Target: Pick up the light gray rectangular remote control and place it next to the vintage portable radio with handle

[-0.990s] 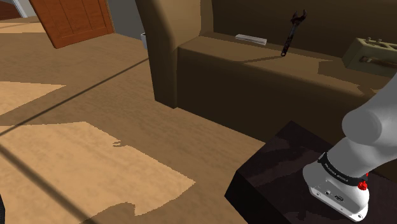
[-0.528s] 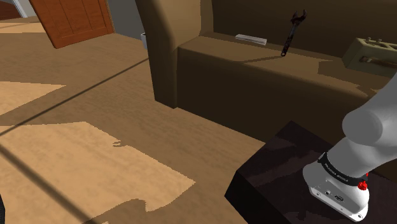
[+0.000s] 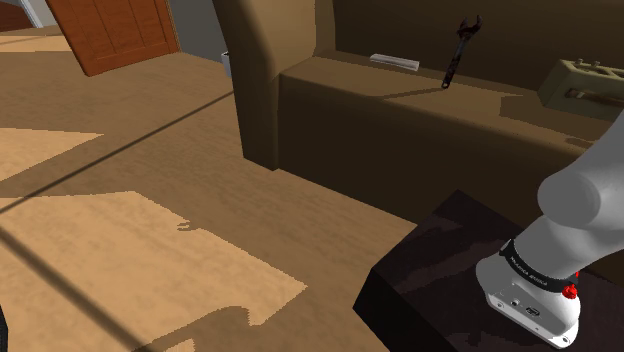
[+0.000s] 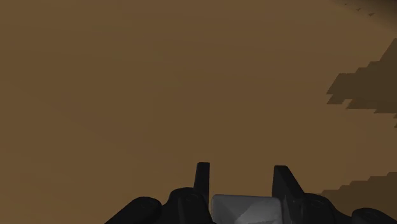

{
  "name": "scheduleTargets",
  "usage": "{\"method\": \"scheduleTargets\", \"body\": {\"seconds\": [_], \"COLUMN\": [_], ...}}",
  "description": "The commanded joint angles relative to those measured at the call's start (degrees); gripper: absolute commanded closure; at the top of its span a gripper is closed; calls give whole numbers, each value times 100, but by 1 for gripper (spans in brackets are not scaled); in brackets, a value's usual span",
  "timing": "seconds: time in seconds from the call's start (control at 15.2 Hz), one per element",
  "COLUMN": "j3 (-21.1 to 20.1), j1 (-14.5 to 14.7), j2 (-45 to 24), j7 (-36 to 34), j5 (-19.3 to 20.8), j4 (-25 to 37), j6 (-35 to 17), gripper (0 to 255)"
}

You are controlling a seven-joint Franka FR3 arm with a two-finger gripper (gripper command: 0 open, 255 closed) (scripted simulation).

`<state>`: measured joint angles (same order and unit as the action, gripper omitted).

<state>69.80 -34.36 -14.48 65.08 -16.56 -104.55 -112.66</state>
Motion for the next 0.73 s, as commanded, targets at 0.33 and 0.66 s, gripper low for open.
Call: {"method": "scheduleTargets", "body": {"seconds": [0.33,0.66], "j3": [-99,-99], "j1": [-87,-87], "j2": [-124,-124], "j7": [121,121], "j5": [-155,-155], "j4": [-264,-264], "j6": [-307,-307], "gripper": [255,255]}}
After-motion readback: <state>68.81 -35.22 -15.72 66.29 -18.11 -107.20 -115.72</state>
